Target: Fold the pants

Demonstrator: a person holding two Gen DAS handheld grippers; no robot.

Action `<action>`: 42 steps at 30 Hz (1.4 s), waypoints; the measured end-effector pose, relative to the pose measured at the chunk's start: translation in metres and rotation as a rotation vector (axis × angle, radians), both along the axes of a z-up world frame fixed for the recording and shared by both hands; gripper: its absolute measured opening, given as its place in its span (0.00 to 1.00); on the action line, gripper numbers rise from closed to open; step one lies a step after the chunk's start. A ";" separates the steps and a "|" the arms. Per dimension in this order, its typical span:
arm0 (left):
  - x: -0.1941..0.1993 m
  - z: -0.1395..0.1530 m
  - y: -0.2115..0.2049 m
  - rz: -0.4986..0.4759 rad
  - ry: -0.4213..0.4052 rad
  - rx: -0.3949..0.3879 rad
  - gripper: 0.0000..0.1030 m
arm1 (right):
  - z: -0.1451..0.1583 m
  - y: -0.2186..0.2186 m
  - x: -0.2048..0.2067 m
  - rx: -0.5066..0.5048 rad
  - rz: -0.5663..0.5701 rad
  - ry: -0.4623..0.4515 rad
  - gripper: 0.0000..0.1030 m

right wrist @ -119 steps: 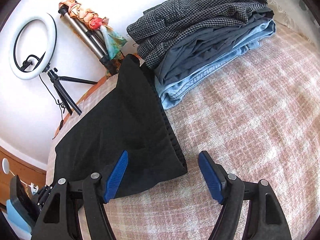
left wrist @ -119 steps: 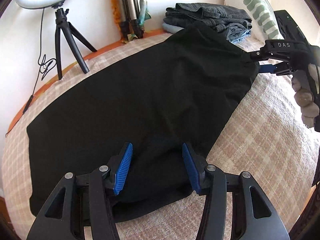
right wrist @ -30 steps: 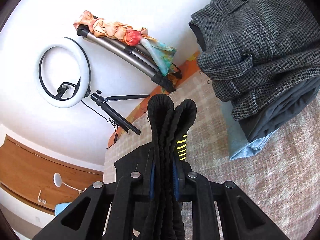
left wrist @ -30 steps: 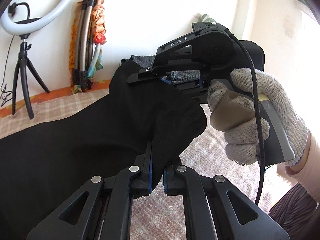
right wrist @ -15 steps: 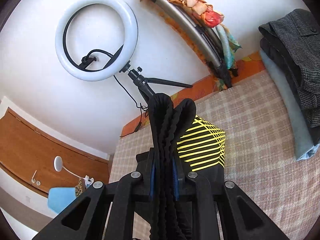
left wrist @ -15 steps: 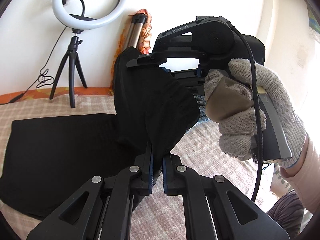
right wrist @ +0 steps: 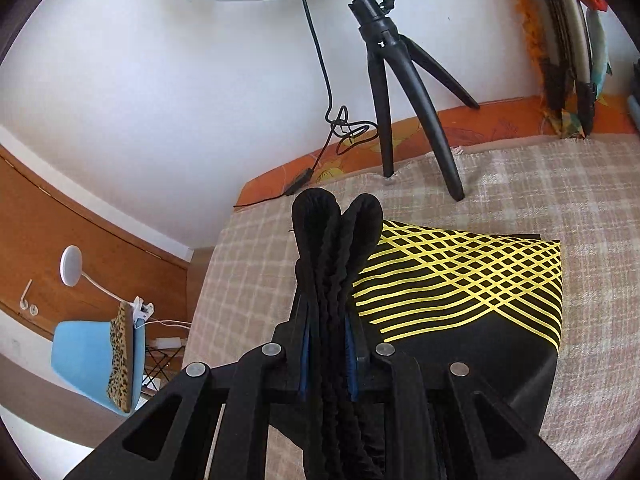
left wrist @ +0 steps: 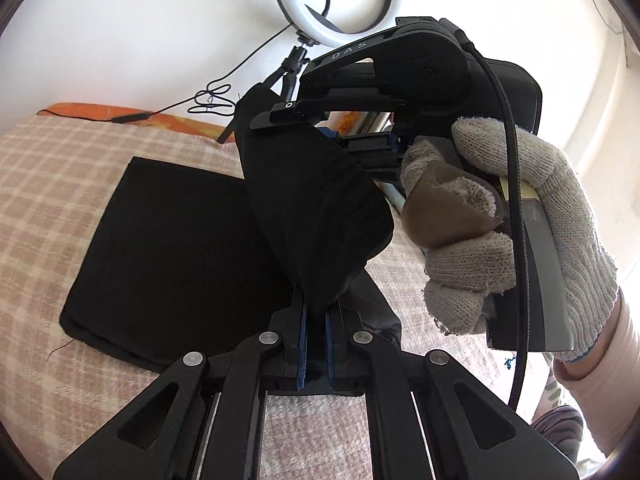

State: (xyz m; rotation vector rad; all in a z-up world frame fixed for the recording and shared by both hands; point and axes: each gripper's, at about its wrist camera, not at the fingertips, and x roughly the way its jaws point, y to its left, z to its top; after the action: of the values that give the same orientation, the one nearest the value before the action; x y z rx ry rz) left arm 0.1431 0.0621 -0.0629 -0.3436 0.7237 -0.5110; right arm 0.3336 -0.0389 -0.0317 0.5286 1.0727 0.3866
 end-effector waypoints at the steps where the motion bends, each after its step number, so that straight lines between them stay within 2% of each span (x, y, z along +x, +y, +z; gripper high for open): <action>1: 0.000 -0.003 0.005 0.012 0.012 -0.007 0.05 | -0.005 0.006 0.002 -0.011 0.004 0.007 0.12; 9: 0.001 -0.022 0.038 0.084 0.082 -0.039 0.05 | -0.035 0.047 0.017 -0.072 0.027 0.056 0.12; 14: 0.000 -0.020 0.044 0.112 0.079 0.007 0.05 | -0.046 0.064 0.024 -0.107 0.039 0.079 0.12; 20: -0.008 -0.017 0.062 0.153 0.094 0.014 0.05 | -0.061 0.079 0.030 -0.118 0.056 0.115 0.13; 23: -0.011 -0.014 0.073 0.179 0.106 0.024 0.05 | -0.064 0.087 0.032 -0.111 0.087 0.127 0.22; 24: -0.012 -0.010 0.078 0.186 0.106 0.031 0.06 | -0.063 0.088 0.033 -0.086 0.098 0.129 0.33; 25: -0.014 -0.008 0.081 0.192 0.104 0.038 0.06 | -0.061 0.087 0.033 -0.048 0.104 0.125 0.38; 28: -0.007 -0.009 0.086 0.199 0.102 0.038 0.06 | -0.050 0.082 0.031 0.057 0.131 0.099 0.41; 30: -0.005 -0.007 0.084 0.193 0.099 0.049 0.15 | -0.041 0.078 0.028 0.066 0.137 0.074 0.42; 32: -0.007 -0.004 0.086 0.184 0.099 0.067 0.49 | -0.033 0.070 0.023 0.060 0.138 0.056 0.42; 33: -0.011 -0.004 0.087 0.190 0.106 0.084 0.53 | -0.029 0.064 0.019 0.056 0.138 0.045 0.42; 39: -0.006 -0.008 0.091 0.229 0.135 0.049 0.53 | -0.014 0.020 -0.018 -0.037 0.114 -0.031 0.49; 42: 0.003 -0.011 0.086 0.244 0.143 0.083 0.53 | -0.011 -0.006 -0.044 -0.122 0.096 -0.058 0.54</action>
State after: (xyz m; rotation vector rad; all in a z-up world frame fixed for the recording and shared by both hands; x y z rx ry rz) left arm 0.1458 0.1477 -0.0742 -0.3879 0.8262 -0.2267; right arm 0.2896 -0.0446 -0.0428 0.3564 1.0603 0.4151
